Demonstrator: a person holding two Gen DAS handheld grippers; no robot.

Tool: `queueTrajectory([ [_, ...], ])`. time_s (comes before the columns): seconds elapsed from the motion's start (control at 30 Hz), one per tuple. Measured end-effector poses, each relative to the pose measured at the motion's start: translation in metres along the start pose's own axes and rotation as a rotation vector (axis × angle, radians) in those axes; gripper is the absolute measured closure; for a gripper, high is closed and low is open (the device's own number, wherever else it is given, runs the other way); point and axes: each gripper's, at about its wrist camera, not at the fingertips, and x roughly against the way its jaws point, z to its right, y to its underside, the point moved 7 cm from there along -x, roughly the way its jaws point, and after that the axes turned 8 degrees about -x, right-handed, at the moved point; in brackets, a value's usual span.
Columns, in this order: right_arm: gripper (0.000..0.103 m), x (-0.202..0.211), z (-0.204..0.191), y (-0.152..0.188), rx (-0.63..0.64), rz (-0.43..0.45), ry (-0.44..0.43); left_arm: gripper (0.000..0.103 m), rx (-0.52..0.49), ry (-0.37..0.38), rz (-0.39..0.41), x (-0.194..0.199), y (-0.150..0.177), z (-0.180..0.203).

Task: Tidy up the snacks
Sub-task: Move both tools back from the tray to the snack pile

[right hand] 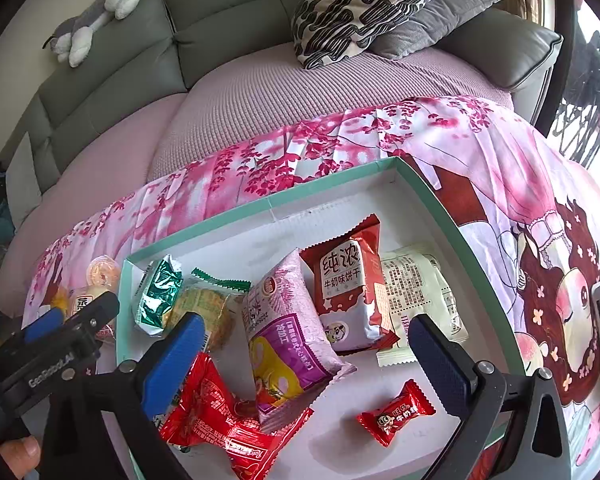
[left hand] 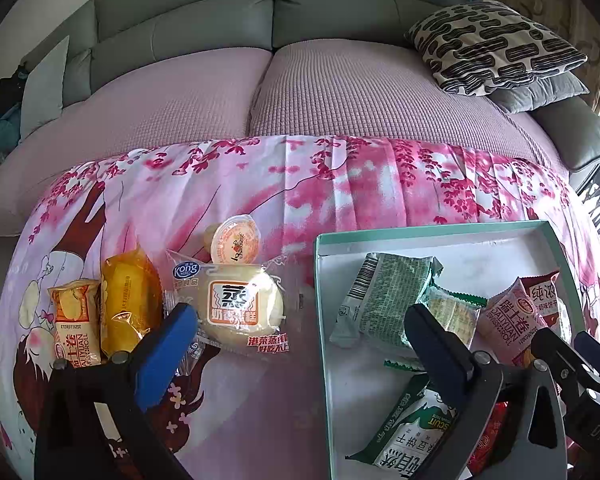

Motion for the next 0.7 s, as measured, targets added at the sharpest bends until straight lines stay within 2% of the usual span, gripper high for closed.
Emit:
queueTrajectory([
  [0.23, 0.0, -0.003, 0.004, 0.0, -0.003, -0.009, 0.028, 0.0, 0.006, -0.013, 0.005, 0.001, -0.001, -0.002],
  [0.7, 0.0, 0.007, 0.004, -0.004, -0.015, 0.024, 0.022, 0.0, -0.002, 0.009, 0.02, 0.01, -0.002, -0.001],
])
